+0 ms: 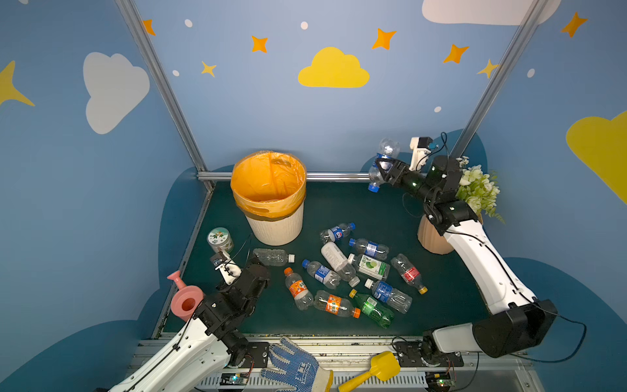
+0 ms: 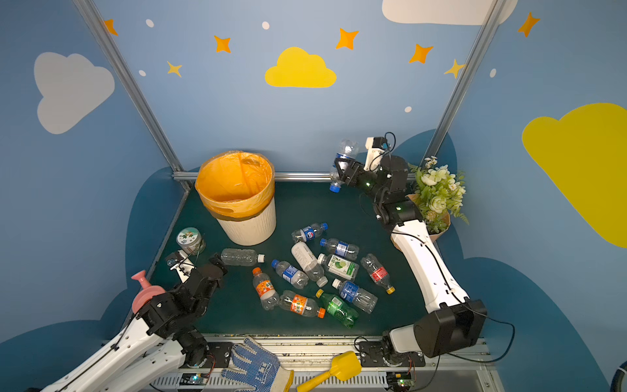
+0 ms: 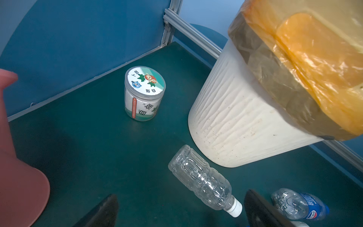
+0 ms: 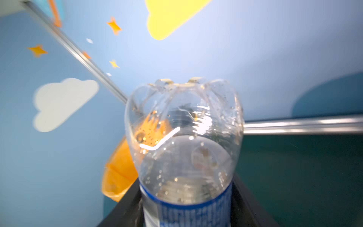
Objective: Throw the plastic bottles in the bin
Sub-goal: Throw the plastic bottle into the trash bin.
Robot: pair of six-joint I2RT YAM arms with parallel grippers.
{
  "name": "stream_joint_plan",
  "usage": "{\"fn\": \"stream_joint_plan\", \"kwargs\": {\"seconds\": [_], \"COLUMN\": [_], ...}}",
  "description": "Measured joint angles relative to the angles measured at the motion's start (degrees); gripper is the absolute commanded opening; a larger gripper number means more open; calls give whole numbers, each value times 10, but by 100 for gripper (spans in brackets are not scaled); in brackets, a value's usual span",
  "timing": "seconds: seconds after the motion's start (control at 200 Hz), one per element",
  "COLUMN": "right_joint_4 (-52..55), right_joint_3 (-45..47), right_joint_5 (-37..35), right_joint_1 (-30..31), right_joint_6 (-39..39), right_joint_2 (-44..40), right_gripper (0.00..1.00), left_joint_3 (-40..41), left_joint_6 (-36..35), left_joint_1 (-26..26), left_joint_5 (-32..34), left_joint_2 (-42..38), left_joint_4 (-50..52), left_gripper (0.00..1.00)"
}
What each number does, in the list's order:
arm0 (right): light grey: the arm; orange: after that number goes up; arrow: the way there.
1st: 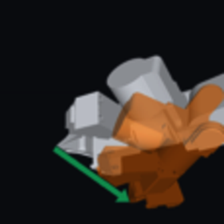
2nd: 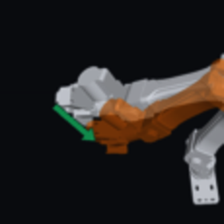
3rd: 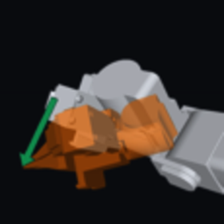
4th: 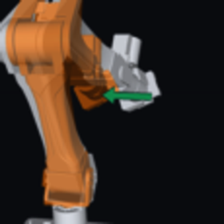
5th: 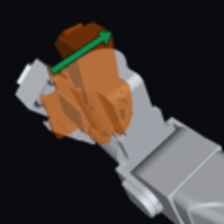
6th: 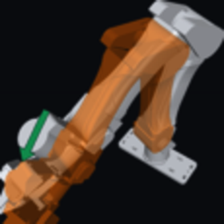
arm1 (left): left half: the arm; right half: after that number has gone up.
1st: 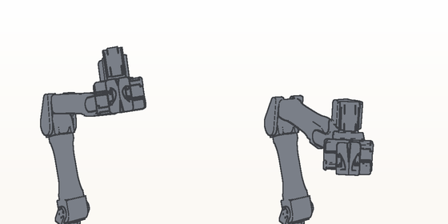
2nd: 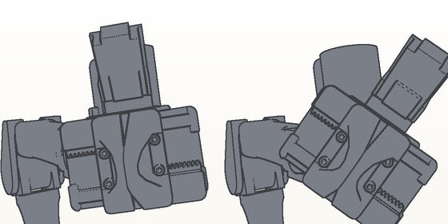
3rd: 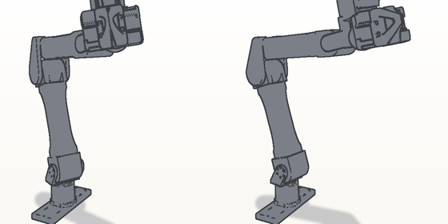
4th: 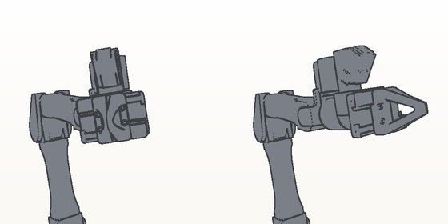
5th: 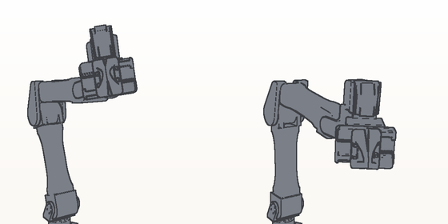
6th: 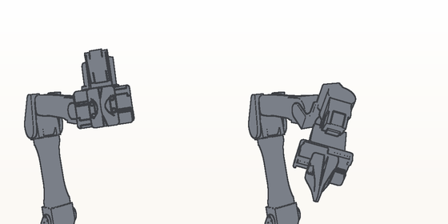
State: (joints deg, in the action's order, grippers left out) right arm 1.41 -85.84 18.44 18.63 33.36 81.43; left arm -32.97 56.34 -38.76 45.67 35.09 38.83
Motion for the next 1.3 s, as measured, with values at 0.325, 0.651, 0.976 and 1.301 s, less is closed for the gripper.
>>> {"fn": "stream_joint_plan", "kwargs": {"seconds": [0.325, 0.651, 0.976, 1.301], "right_joint_4": [-20, 246, 171, 136], "right_joint_3": [-406, -693, -259, 81], "right_joint_5": [68, 97, -5, -76], "right_joint_1": [158, 178, 125, 80], "right_joint_6": [35, -11, -133, -219], "right_joint_2": [316, 572, 92, -156], "right_gripper": [68, 87, 91, 91], "left_joint_3": [0, 0, -7, -52], "left_joint_6": [-4, -12, -30, -20], "left_joint_1": [21, 27, 27, -58], "left_joint_5": [-56, -77, -79, -59], "left_joint_2": [22, 4, 5, 109], "left_joint_4": [-11, -16, -11, -27], "left_gripper": [100, 100, 100, 100]}}
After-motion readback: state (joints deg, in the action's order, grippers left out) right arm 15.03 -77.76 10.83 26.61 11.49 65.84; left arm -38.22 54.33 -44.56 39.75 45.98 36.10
